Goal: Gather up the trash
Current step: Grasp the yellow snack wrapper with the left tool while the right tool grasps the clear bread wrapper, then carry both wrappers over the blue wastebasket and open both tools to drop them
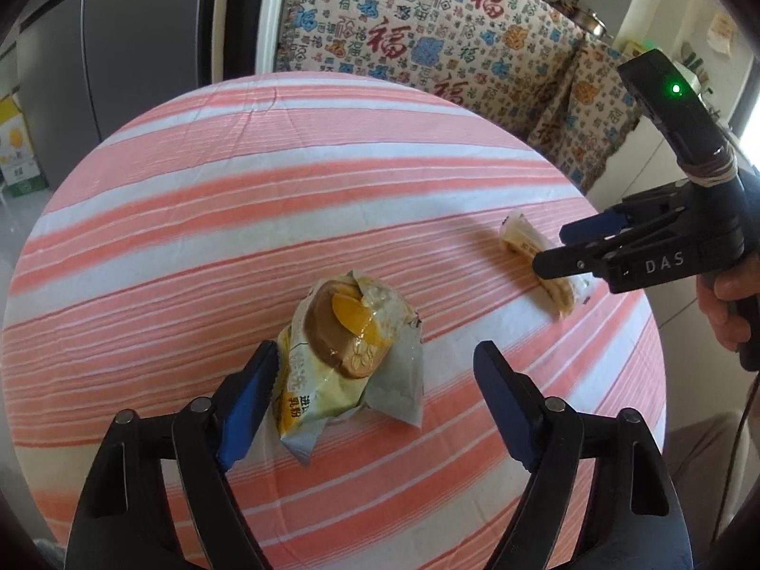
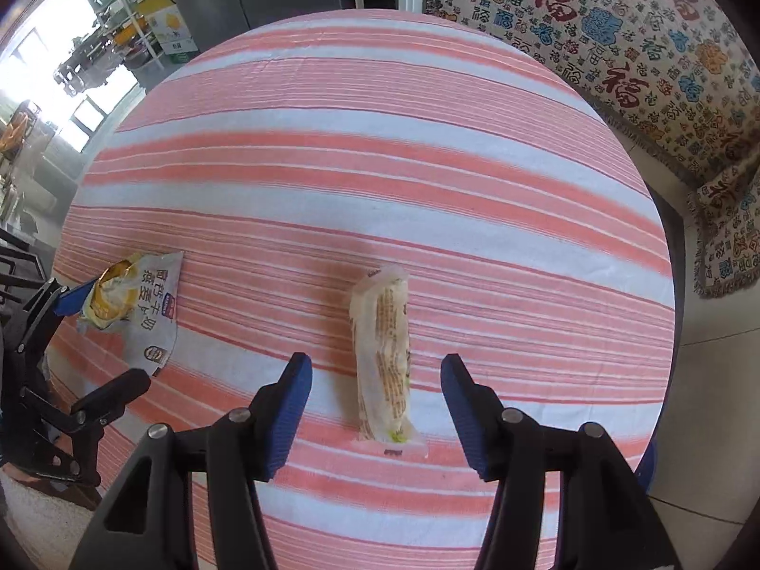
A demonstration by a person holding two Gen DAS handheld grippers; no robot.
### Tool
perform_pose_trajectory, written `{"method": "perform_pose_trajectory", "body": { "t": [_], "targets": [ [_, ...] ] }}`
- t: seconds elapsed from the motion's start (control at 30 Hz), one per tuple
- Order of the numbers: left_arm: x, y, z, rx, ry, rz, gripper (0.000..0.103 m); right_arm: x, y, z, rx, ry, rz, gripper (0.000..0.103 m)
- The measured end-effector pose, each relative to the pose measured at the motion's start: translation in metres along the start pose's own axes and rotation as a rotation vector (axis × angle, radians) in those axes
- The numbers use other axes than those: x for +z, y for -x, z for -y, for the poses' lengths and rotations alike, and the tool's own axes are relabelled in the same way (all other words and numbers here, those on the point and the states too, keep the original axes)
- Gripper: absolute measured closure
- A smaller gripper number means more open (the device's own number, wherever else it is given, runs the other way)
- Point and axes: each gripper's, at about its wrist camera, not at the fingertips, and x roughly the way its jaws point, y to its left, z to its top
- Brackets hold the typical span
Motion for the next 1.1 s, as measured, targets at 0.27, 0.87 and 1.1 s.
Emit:
{"method": "perform_pose_trajectory", "body": {
  "t": [0.27, 0.87, 1.1],
  "targets": [
    [-0.001, 0.01, 0.01, -0.021, 0.002, 0.02, 0.073, -0.009, 0.003, -0.007, -0.03, 0.023, 0.024, 0.091],
    [-0.008, 0.058, 0.078, 0.062, -0.1, 0.115, 0.075, -0.102, 0.067, 0.04, 0.102, -0.149, 0.154, 0.091],
    [-0.001, 0.07, 0.148, -0.086, -0.16, 0.106, 0.076, -0.134, 0.09, 0.088, 0.107, -0.234, 0.217, 0.091]
  ]
}}
